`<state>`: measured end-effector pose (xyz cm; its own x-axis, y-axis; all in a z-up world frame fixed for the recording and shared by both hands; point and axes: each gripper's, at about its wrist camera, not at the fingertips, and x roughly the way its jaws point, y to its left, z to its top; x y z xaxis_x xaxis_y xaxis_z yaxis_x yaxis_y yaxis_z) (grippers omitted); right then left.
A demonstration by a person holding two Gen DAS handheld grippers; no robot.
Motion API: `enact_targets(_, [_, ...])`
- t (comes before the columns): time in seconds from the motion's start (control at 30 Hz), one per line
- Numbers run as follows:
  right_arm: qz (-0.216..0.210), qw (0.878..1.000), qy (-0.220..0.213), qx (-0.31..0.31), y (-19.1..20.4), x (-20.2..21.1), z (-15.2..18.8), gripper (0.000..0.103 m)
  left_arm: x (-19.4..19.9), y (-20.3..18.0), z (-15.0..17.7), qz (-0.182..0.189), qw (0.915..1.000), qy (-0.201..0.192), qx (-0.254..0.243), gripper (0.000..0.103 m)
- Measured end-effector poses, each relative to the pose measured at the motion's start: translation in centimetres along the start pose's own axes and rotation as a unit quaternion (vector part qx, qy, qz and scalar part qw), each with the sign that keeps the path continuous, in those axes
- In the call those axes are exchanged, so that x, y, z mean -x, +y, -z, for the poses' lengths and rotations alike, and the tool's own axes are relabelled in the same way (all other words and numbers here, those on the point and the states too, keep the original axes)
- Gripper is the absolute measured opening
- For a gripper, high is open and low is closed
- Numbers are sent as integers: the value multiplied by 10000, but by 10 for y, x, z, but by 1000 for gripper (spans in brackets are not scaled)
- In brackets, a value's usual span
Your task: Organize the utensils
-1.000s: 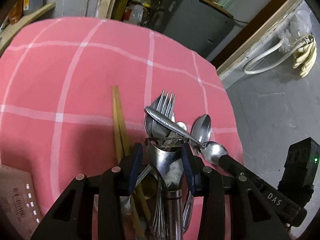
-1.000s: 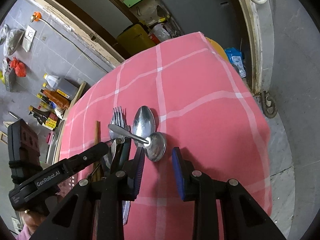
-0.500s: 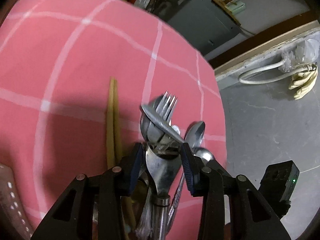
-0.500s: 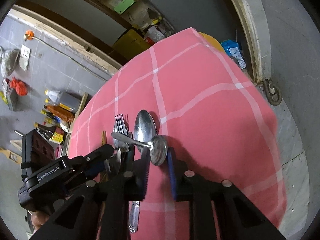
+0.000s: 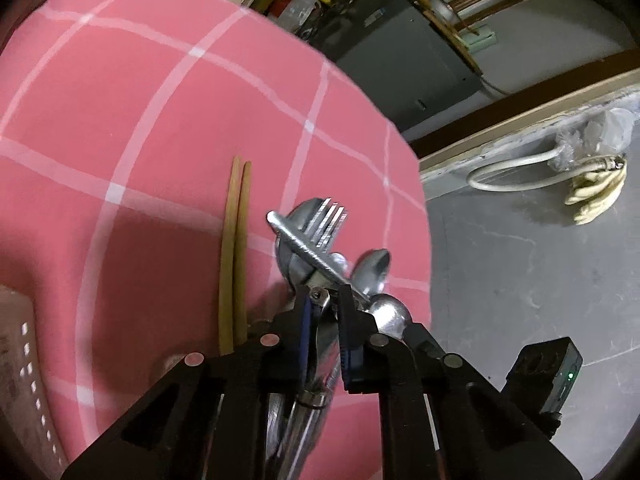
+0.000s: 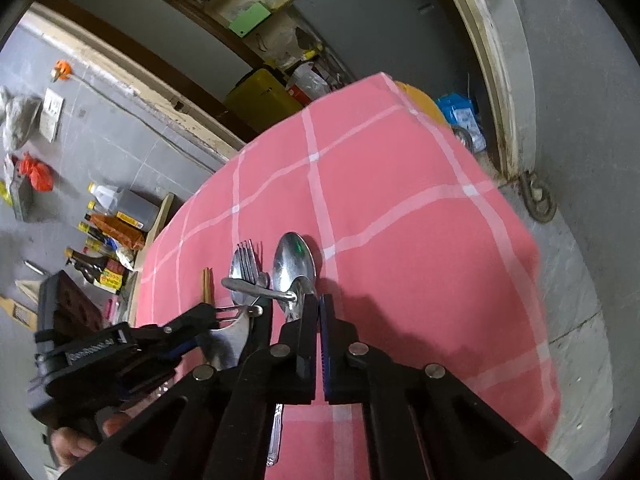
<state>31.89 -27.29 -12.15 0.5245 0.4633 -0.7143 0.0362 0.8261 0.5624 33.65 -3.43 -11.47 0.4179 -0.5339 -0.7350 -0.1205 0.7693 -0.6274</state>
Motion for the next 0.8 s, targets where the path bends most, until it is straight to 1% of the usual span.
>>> enact_targets(0.1, [25, 9998, -112, 139, 7, 8, 0, 2, 12, -12, 6, 71, 9997, -76, -203, 8])
enact_targets(0.2, [165, 9985, -329, 416, 19, 22, 2, 2, 18, -25, 14, 158, 9990, -119, -410, 7])
enact_targets(0.3, [301, 9953, -548, 743, 32, 37, 2, 2, 33, -38, 24, 189, 9973, -308, -633, 6])
enact_targets(0.4, [438, 9909, -694, 1066, 45, 50, 2, 2, 43, -53, 32, 191, 9956, -527, -748, 6])
enact_targets(0.47, [534, 9876, -783, 1254, 54, 58, 3, 2, 56, -59, 36, 166, 9931, -781, -864, 6])
enact_targets(0.6, [759, 9767, -1016, 1731, 76, 80, 7, 2, 86, -69, 40, 337, 9866, -1304, -920, 6])
enact_targets(0.7, [859, 9683, -1155, 2042, 95, 95, 12, 2, 114, -73, 40, 432, 9794, -1745, -924, 5])
enact_targets(0.8, [919, 9604, -1180, 2351, 117, 110, 16, 2, 151, -74, 38, 546, 9684, -2243, -939, 5])
